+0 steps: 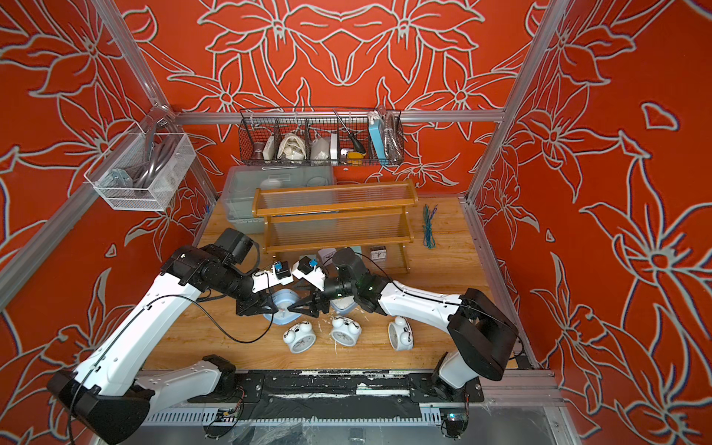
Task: Place the alarm clocks on the shelf by style
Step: Pick up the alarm from the center of the board.
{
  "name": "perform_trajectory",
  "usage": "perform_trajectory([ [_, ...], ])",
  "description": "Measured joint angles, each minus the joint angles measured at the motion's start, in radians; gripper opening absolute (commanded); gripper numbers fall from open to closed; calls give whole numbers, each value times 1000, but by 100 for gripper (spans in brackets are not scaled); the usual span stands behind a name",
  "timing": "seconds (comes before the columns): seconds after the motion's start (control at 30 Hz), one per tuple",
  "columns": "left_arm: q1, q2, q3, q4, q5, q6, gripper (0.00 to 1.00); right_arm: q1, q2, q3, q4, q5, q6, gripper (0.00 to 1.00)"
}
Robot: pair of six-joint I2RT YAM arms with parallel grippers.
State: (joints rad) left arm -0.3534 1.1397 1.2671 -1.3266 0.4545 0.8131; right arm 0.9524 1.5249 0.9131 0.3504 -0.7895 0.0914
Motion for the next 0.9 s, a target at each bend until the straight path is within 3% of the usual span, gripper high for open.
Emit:
perform_trajectory([
  [0.23, 0, 0, 0, 18, -1, -2, 41, 0, -10, -14, 8, -8, 9, 52],
  [0.5, 0, 0, 0, 36, -3, -2, 54, -6, -10, -29, 39, -34, 31, 37],
  [0.9, 0, 0, 8, 76, 27, -59, 67, -63, -44, -119, 111, -34, 115, 34],
])
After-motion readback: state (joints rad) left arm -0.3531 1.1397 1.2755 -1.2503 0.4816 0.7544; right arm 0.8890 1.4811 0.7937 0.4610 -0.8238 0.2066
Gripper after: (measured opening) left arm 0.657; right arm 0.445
